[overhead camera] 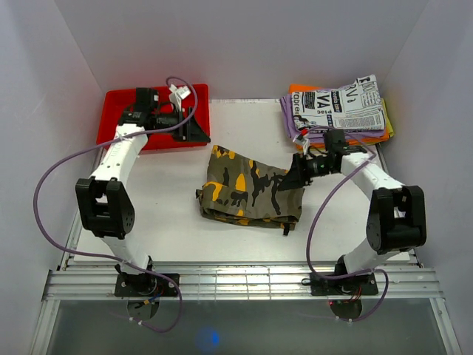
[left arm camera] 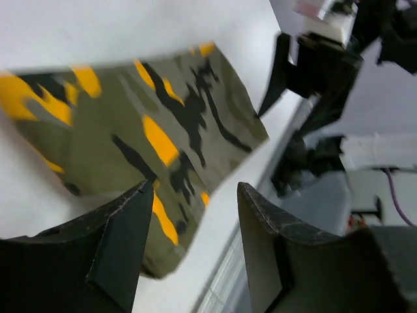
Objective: Fold and stack the trousers
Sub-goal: Fold the trousers, then neatly place the folded trousers to the corner
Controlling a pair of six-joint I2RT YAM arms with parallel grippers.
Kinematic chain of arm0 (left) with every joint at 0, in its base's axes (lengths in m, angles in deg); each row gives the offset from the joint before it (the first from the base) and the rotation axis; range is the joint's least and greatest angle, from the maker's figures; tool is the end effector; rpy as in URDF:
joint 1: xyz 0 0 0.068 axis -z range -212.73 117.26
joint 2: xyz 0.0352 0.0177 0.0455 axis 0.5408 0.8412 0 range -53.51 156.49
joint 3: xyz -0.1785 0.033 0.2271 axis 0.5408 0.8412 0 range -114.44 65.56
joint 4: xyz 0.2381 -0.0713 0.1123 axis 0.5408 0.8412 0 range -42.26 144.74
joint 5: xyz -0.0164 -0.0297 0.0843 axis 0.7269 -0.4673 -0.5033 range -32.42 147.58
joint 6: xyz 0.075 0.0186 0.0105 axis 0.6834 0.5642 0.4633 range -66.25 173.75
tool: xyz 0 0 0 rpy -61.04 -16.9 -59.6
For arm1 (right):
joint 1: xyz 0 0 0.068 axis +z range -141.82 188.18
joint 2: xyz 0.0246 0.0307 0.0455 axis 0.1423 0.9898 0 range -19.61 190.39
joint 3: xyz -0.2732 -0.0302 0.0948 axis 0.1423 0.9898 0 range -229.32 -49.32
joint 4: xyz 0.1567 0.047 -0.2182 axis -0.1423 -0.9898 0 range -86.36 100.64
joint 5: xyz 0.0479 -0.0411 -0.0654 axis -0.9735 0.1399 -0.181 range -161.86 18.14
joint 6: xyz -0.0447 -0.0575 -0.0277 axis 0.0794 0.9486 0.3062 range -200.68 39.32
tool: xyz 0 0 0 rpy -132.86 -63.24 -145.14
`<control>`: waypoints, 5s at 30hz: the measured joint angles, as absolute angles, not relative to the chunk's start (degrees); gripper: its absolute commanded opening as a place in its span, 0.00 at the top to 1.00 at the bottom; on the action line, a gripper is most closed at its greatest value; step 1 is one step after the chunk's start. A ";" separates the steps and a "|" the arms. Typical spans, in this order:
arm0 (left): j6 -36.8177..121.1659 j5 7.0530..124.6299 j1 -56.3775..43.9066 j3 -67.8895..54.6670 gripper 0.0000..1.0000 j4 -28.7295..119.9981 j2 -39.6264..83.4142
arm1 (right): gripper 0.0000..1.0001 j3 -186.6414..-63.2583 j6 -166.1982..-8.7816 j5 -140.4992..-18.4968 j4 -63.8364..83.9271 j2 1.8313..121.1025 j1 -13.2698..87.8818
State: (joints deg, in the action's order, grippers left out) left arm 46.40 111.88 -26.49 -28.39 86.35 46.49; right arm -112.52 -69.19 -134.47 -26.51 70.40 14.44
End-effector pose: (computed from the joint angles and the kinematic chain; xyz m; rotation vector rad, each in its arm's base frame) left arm 0.4029 -0.0985 0.3449 0.4478 2.1942 -1.2233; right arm 0.3140 0.0940 0.2397 -0.6766 2.2303 1.3778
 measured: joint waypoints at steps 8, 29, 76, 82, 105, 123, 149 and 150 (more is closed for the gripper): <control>53.94 123.34 -23.54 -4.90 0.49 96.38 46.65 | 0.29 -105.28 -75.79 -135.91 -20.30 77.92 20.19; 43.05 119.49 -27.06 11.10 0.52 82.81 55.98 | 0.43 -109.94 -70.83 -126.27 -28.23 91.12 18.48; 31.80 116.67 -21.56 4.78 0.60 73.04 52.05 | 0.42 -80.23 -99.40 -130.31 0.90 66.97 20.41; 31.38 116.39 -22.08 6.10 0.69 72.99 55.70 | 0.45 -79.99 -99.05 -130.53 2.35 69.97 16.26; 23.89 118.90 -25.18 -0.94 0.57 52.91 48.11 | 0.44 -114.24 -91.20 -127.97 -6.31 75.19 17.94; 29.46 112.23 -27.35 -14.08 0.25 57.98 64.64 | 0.18 -118.55 -91.05 -122.34 -5.94 87.67 17.48; 78.79 65.04 29.44 3.08 0.18 52.05 51.59 | 0.10 -95.53 -93.06 -115.87 -20.80 54.16 -6.83; 78.97 63.93 29.74 3.06 0.19 51.40 52.53 | 0.10 -95.23 -92.88 -115.67 -21.00 54.08 -6.83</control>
